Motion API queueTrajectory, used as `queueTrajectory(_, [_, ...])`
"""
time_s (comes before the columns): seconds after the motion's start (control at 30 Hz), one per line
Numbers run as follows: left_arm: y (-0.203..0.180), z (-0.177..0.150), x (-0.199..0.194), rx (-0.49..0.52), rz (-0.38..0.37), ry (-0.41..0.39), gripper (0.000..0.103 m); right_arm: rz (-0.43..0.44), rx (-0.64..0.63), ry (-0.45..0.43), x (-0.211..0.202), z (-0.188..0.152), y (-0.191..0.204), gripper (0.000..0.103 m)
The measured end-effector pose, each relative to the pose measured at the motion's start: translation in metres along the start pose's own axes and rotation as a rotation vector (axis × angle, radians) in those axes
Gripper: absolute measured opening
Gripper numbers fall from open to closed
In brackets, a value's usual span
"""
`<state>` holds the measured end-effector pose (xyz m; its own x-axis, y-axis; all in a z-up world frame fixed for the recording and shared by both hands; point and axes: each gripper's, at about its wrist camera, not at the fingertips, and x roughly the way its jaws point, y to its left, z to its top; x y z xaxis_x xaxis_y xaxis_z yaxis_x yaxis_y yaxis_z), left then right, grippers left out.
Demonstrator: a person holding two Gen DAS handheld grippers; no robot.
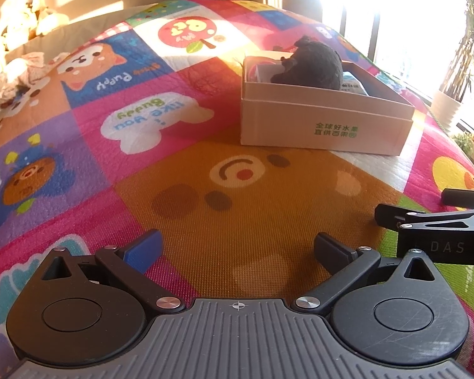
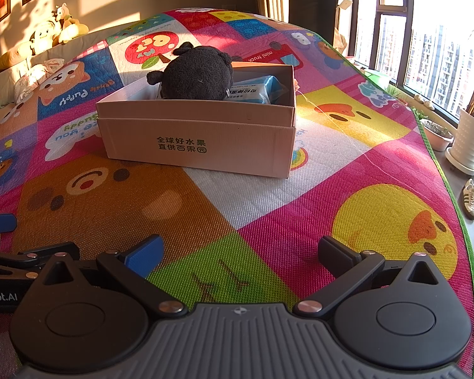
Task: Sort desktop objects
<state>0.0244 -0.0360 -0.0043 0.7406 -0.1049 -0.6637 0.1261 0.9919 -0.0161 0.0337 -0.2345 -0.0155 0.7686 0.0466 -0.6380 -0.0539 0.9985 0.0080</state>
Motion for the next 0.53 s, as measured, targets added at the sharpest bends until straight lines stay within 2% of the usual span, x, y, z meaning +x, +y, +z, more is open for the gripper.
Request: queueTrajectory(0.53, [-0.0006,-0.0005,-0.0001,0.004,0.004,-0.004,0.103,0.001,0.001,0.0,0.0,-0.0005,0.0004,0.103])
